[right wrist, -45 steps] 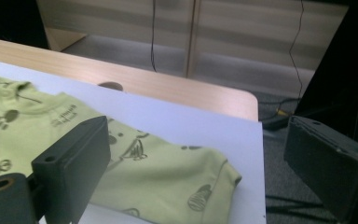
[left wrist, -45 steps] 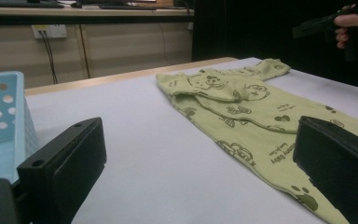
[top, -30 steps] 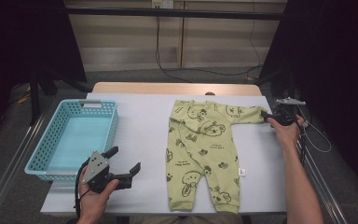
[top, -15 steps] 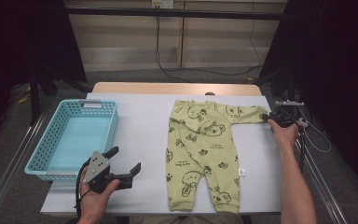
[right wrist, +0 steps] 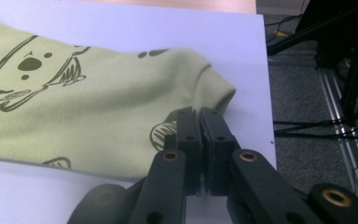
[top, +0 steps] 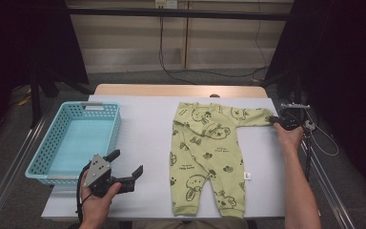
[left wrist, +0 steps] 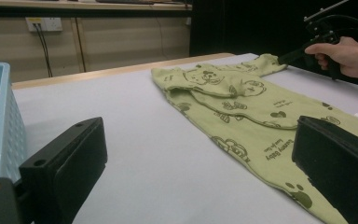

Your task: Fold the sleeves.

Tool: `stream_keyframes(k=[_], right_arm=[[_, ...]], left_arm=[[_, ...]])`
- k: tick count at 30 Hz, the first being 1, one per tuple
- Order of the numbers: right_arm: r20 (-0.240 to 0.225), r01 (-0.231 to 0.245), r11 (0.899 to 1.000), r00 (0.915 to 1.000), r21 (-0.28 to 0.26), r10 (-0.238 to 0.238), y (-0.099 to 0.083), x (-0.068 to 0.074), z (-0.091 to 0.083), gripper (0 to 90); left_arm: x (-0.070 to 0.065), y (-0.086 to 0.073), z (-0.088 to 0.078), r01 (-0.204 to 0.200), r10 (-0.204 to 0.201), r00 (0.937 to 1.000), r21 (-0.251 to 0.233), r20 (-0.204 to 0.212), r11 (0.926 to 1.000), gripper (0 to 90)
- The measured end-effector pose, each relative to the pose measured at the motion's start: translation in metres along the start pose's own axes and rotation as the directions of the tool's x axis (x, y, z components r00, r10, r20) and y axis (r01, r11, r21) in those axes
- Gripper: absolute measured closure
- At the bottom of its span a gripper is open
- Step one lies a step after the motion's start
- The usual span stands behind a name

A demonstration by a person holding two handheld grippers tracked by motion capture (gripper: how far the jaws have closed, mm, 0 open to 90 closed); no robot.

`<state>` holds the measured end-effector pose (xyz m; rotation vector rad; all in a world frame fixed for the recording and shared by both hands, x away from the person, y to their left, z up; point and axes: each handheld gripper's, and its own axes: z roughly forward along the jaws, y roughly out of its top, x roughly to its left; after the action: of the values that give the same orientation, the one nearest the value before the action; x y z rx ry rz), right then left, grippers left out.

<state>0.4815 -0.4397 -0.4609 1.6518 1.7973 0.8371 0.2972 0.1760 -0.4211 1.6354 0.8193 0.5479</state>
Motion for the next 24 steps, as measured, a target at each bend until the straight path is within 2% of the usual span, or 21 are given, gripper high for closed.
stream_keyframes(k=[2, 4, 6, 7, 10, 11, 12, 18, 19, 21, 22, 23, 24], right_arm=[[0.006, 0.024, 1.000, 0.9997, -0.020, -0.024, 0.001, 0.001, 0.000, 88.5], [-0.002, 0.011, 0.999, 0.9999, -0.031, -0.011, 0.003, 0.004, -0.002, 88.6], [-0.021, 0.017, 0.998, 0.9996, -0.064, -0.018, 0.004, 0.005, -0.002, 88.7], [-0.018, 0.017, 0.998, 0.9997, -0.067, -0.019, 0.005, 0.006, -0.003, 88.7], [-0.027, 0.027, 0.996, 0.9992, -0.086, -0.030, 0.007, 0.010, -0.005, 88.7], [-0.033, 0.026, 0.996, 0.9990, -0.091, -0.029, 0.008, 0.011, -0.006, 88.8], [-0.041, 0.018, 0.995, 0.9989, -0.099, -0.023, 0.009, 0.012, -0.008, 88.8], [-0.071, 0.042, 0.986, 0.9960, -0.161, -0.054, 0.016, 0.020, -0.016, 88.9], [-0.073, 0.028, 0.986, 0.9965, -0.166, -0.041, 0.016, 0.022, -0.017, 88.9], [-0.081, 0.041, 0.982, 0.9951, -0.183, -0.056, 0.018, 0.023, -0.019, 89.1], [-0.084, 0.042, 0.982, 0.9948, -0.183, -0.058, 0.018, 0.024, -0.020, 89.1], [-0.083, 0.056, 0.980, 0.9939, -0.190, -0.073, 0.019, 0.025, -0.021, 89.2], [-0.086, 0.052, 0.980, 0.9939, -0.193, -0.070, 0.020, 0.026, -0.022, 89.1]], left_arm=[[0.001, 0.000, 0.000, -0.001, 0.001, 1.0000, 0.001, 0.000, 1.0000, 3.2], [0.003, 0.000, -0.001, -0.039, 0.039, 0.9992, 0.025, -0.011, 0.9989, 3.1], [0.003, 0.000, 0.000, -0.028, 0.028, 0.9996, 0.018, -0.007, 0.9994, 3.2], [0.001, 0.000, 0.001, -0.006, 0.006, 1.0000, 0.002, -0.004, 1.0000, 3.2], [0.002, -0.001, 0.001, 0.006, -0.006, 1.0000, -0.003, -0.007, 1.0000, 3.2], [0.002, 0.000, 0.001, 0.024, -0.024, 0.9997, -0.011, -0.003, 0.9997, 3.2], [0.002, -0.001, 0.001, 0.024, -0.024, 0.9997, -0.015, -0.004, 0.9996, 3.2], [0.004, 0.000, 0.002, 0.010, -0.010, 0.9997, -0.005, -0.022, 0.9999, 3.9], [0.003, -0.001, 0.002, 0.023, -0.023, 0.9995, -0.009, -0.022, 0.9997, 3.9], [0.004, 0.000, 0.002, 0.021, -0.021, 0.9990, -0.004, -0.039, 0.9998, 4.5], [0.004, 0.000, 0.002, 0.031, -0.032, 0.9986, -0.016, -0.042, 0.9994, 4.5], [0.004, 0.000, 0.002, 0.028, -0.028, 0.9987, -0.015, -0.042, 0.9995, 4.5], [0.005, 0.000, 0.002, 0.026, -0.026, 0.9987, -0.016, -0.044, 0.9995, 4.4]])
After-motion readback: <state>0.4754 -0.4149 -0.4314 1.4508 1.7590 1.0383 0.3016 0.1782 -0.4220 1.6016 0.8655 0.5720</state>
